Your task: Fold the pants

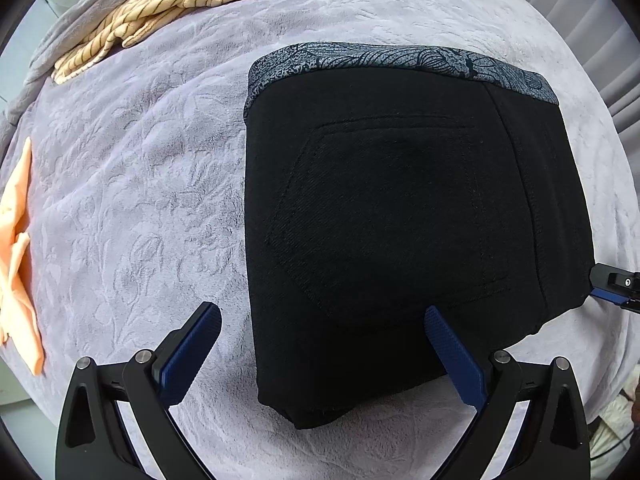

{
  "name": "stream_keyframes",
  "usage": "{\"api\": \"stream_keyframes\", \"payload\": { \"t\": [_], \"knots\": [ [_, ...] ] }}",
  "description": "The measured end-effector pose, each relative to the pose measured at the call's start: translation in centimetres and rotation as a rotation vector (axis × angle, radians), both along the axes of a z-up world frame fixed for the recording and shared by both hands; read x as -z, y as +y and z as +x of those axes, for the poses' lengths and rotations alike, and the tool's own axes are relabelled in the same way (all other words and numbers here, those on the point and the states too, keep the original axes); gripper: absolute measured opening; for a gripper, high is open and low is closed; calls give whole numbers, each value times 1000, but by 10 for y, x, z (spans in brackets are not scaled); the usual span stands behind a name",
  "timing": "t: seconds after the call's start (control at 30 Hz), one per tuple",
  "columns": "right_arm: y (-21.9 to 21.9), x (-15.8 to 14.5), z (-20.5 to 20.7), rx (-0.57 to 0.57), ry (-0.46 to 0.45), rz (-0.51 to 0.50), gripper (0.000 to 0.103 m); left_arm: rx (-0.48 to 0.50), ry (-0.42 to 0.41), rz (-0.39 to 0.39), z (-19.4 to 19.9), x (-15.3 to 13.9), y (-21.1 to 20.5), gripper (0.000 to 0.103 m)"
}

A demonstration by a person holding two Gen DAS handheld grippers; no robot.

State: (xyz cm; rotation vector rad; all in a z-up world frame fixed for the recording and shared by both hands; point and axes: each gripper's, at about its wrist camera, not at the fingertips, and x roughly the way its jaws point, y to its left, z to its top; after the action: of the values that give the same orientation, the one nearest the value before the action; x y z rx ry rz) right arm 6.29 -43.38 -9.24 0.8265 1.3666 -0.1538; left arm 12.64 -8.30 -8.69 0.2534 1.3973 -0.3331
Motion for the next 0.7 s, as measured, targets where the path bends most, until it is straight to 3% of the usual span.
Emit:
{"api": "stream_keyframes", "payload": {
  "t": [0.17, 0.23, 0.43, 0.7],
  "knots": [
    [-1, 1, 0, 1, -4, 13, 81, -30, 65, -67, 9, 3, 12, 102],
    [-2, 0, 0, -7, -7, 13, 81, -50, 112, -140, 18, 1, 21, 102],
    [-9, -9, 8, -66, -65, 17, 81, -38, 83, -206, 45, -12, 39, 102],
    [-28, -3, 28, -97, -115, 85, 86, -48, 197, -347, 66, 10, 44, 102]
  ]
}}
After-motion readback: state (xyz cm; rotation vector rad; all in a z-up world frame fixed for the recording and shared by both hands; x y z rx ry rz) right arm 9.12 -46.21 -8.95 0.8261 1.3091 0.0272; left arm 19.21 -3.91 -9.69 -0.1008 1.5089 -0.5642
